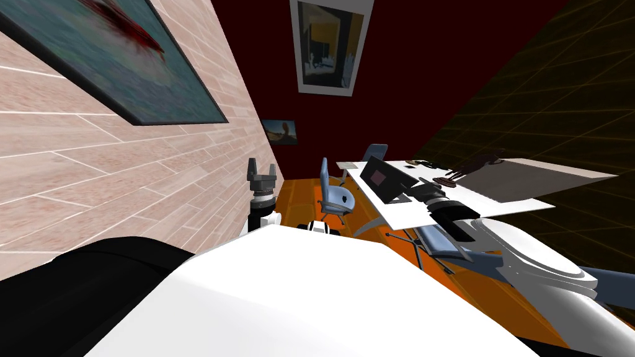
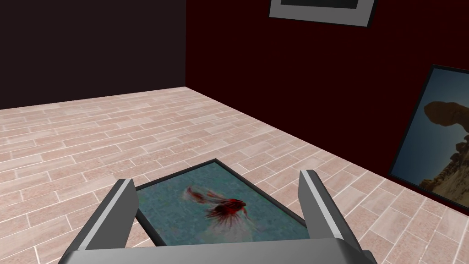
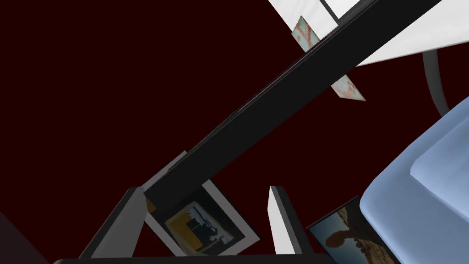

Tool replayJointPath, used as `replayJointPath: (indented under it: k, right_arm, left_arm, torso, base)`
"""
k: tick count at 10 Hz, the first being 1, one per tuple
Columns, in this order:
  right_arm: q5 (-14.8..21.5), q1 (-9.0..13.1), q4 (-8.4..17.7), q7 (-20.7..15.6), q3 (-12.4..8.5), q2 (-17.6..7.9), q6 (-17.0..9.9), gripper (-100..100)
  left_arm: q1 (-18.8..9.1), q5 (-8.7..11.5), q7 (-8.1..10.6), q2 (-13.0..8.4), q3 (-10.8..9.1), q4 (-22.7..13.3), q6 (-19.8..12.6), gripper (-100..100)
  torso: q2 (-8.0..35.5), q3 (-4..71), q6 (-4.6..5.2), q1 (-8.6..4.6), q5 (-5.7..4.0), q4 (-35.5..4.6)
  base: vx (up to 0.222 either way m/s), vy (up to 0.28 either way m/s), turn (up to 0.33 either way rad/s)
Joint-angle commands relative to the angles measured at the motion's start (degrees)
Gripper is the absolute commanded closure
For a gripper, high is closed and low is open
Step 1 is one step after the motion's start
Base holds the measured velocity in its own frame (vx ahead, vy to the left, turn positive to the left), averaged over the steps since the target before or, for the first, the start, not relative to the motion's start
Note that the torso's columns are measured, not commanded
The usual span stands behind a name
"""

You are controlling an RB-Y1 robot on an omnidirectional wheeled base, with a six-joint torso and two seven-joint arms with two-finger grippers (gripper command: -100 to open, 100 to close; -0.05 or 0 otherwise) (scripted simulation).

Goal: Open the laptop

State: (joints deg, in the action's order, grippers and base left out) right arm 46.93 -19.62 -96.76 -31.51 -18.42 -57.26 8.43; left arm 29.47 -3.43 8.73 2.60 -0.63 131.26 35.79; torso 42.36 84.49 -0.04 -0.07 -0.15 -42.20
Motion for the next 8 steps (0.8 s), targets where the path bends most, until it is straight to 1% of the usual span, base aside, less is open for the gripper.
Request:
replayJointPath:
  k: [1, 3, 4, 8]
  right_arm:
    - [-2.7, -0.2, 1.8, 3.5, 0.5, -2.2, 0.9, 100]
    - [-5.4, -0.5, 3.5, 6.7, 1.0, -4.3, 1.8, 100]
    - [-5.4, -0.5, 3.5, 7.0, 1.0, -4.3, 1.8, 100]
    - [-10.8, -0.9, 7.1, 13.9, 2.0, -8.7, 3.6, 100]
  left_arm:
    - [0.0, 0.0, 0.00, 0.0, 0.00, 0.0, 0.0, 0]
    - [0.0, 0.0, 0.00, 0.0, 0.00, 0.0, 0.0, 0]
    - [0.0, 0.0, 0.00, 0.0, 0.00, 0.0, 0.0, 0]
    - [0.0, 0.0, 0.00, 0.0, 0.00, 0.0, 0.0, 0]
  torso:
    - [-0.2, 0.1, -0.06, -0.10, -0.20, 0.2]
    - [-0.5, 0.3, 0.08, -0.52, -0.32, 0.3]
    - [-0.6, 0.4, 0.13, -0.69, -0.35, 0.3]
    - [-0.5, 0.3, 0.01, -0.50, -0.42, 0.4]
  base:
    - [0.002, -0.054, 0.043]
    - [-0.004, -0.051, 0.057]
    - [0.009, -0.042, -0.008]
    - [0.003, -0.059, 0.033]
